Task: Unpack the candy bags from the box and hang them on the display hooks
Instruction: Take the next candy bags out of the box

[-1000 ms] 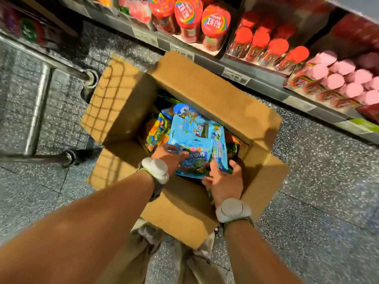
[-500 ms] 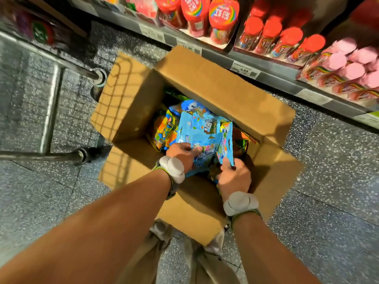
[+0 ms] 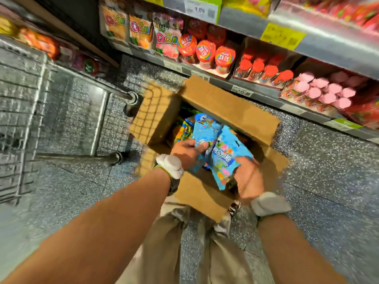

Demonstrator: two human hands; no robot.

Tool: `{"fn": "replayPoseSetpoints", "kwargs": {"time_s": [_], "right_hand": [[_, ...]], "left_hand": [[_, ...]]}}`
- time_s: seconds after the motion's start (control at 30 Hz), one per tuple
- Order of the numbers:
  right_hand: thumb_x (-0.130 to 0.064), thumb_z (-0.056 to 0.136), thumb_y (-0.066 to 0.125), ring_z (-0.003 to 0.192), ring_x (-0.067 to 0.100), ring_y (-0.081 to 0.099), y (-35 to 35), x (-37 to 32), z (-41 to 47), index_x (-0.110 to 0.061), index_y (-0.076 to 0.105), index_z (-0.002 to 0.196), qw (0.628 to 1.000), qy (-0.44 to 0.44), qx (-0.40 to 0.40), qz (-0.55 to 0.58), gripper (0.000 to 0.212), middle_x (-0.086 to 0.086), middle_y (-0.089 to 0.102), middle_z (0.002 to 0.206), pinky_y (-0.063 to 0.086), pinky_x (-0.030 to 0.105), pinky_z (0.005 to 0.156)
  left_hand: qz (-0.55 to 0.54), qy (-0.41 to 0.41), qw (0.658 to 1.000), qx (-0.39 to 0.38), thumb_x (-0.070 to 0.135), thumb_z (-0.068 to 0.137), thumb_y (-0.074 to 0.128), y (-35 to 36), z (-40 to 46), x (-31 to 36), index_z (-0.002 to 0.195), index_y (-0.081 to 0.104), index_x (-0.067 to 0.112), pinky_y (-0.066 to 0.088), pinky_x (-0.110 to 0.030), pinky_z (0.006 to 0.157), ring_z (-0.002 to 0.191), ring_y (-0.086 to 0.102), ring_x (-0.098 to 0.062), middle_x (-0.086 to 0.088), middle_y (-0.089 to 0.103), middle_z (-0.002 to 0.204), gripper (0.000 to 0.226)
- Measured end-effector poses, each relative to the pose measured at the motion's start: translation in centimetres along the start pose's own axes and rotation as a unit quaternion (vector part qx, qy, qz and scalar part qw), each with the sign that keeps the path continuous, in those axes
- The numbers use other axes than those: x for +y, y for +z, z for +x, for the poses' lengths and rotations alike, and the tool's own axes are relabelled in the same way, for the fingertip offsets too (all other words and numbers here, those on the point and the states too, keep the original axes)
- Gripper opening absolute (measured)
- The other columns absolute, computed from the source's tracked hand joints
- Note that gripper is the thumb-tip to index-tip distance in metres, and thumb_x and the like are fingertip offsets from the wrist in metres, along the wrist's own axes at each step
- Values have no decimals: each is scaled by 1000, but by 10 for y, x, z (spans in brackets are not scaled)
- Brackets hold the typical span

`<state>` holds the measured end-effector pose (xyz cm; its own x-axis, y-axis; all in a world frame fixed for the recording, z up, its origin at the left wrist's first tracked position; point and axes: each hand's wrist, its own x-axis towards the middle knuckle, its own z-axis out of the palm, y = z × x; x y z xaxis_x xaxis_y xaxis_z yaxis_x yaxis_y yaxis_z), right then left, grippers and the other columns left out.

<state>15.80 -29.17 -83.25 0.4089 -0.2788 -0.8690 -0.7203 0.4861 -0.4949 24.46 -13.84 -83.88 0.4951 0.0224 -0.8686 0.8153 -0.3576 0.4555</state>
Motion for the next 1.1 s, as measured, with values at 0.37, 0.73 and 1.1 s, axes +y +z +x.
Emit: {"fn": "replayPoseSetpoints", "kwargs": {"time_s": [0.37, 0.73, 1.1], "right_hand": [[-24, 105, 47, 50, 11, 48, 5, -87, -120, -22, 44, 77, 995, -45, 77, 40, 28, -7, 56, 65, 35, 22, 44], [-30, 96, 64, 80, 35, 69, 10, -135, -287, -14, 65, 98, 990, -98, 104, 23, 17, 20, 72, 98, 55, 62, 69], [-42, 91, 68, 87, 13, 69, 24, -170, -383, -16, 65, 98, 970, -171, 172, 33, 27, 10, 74, 100, 58, 46, 72]], "left_hand": [[-81, 13, 992, -91, 23, 94, 64, -51, -133, 76, 115, 65, 5, 55, -29, 50, 65, 69, -23, -16, 69, 103, 27], [-57, 37, 985, -156, 33, 94, 62, -75, -266, 130, 97, 69, 16, 49, -25, 50, 50, 62, -16, -3, 71, 74, 18], [-44, 127, 971, -197, 12, 88, 70, -91, -348, 173, 92, 73, 14, 55, -34, 64, 74, 69, -24, -7, 75, 89, 6]]}}
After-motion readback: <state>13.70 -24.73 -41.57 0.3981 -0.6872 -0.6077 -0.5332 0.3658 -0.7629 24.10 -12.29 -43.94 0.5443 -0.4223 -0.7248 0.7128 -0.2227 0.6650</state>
